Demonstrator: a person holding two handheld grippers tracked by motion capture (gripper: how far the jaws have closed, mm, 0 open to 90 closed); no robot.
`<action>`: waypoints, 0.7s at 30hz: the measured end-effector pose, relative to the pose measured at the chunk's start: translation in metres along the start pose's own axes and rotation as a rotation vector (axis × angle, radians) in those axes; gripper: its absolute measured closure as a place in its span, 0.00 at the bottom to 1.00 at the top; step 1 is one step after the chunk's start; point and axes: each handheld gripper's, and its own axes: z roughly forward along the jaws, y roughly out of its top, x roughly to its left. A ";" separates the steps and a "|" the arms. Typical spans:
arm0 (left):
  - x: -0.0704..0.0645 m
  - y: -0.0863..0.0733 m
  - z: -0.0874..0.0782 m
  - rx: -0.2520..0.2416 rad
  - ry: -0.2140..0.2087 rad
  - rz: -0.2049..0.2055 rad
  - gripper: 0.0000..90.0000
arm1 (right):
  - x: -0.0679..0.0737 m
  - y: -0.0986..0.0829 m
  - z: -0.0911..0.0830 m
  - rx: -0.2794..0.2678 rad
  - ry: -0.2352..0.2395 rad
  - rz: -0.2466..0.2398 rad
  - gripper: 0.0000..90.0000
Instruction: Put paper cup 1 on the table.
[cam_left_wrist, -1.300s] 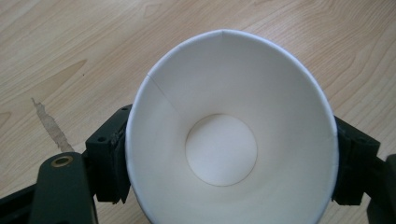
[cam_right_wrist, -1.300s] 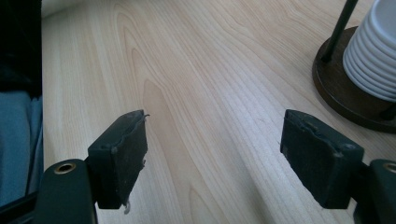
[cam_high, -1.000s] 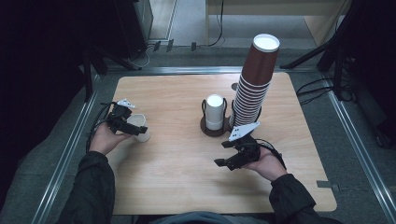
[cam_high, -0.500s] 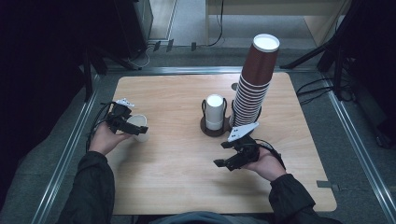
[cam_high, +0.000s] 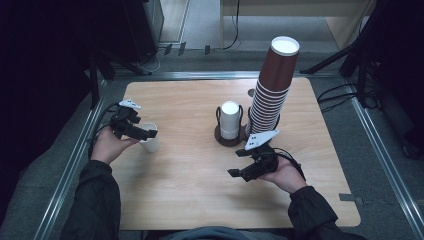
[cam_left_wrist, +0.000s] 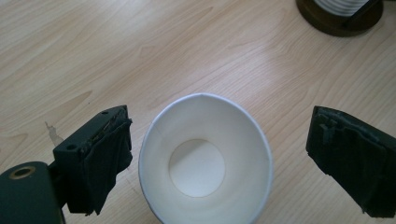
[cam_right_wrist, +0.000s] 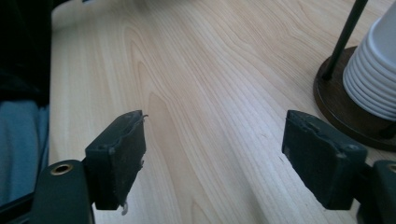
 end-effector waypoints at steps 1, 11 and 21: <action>-0.001 0.001 -0.002 -0.006 0.001 -0.001 0.08 | 0.000 0.000 -0.001 -0.004 -0.001 0.001 0.23; -0.019 0.009 -0.001 0.034 -0.044 0.028 0.09 | -0.001 0.001 -0.019 -0.028 -0.016 -0.001 0.23; -0.046 0.020 0.007 0.036 -0.100 0.108 0.15 | -0.002 0.003 -0.048 -0.062 -0.051 0.004 0.22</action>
